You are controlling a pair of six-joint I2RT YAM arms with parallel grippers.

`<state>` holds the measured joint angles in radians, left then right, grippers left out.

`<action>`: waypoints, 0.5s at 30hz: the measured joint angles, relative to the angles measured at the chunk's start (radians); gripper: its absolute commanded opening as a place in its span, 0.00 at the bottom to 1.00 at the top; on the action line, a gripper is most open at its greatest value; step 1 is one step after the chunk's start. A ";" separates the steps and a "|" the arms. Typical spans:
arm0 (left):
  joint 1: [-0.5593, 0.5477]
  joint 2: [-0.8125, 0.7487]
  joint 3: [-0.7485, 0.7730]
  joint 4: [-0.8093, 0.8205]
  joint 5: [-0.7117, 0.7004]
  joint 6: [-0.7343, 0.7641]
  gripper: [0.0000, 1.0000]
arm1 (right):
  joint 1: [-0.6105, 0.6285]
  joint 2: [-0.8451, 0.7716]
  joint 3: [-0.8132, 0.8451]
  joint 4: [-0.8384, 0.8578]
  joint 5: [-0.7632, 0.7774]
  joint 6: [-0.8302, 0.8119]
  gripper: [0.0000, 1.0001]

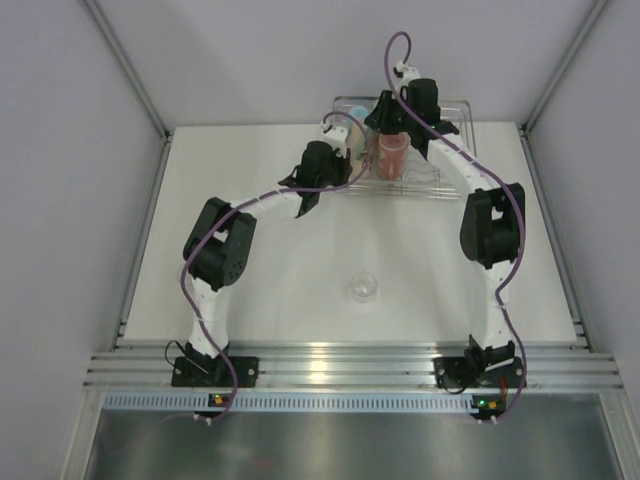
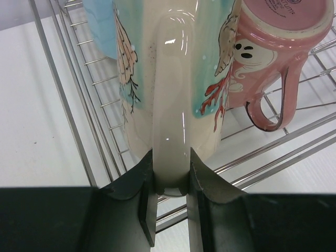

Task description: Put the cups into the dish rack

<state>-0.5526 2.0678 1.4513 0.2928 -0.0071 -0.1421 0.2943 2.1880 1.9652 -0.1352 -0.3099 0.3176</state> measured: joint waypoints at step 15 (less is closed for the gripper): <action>0.002 0.004 0.023 0.076 0.060 0.000 0.46 | 0.041 -0.001 -0.028 -0.015 -0.044 -0.011 0.24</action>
<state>-0.5507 2.0716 1.4742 0.3691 0.0525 -0.1421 0.3355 2.1872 1.9373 -0.1501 -0.3538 0.3065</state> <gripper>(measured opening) 0.457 0.250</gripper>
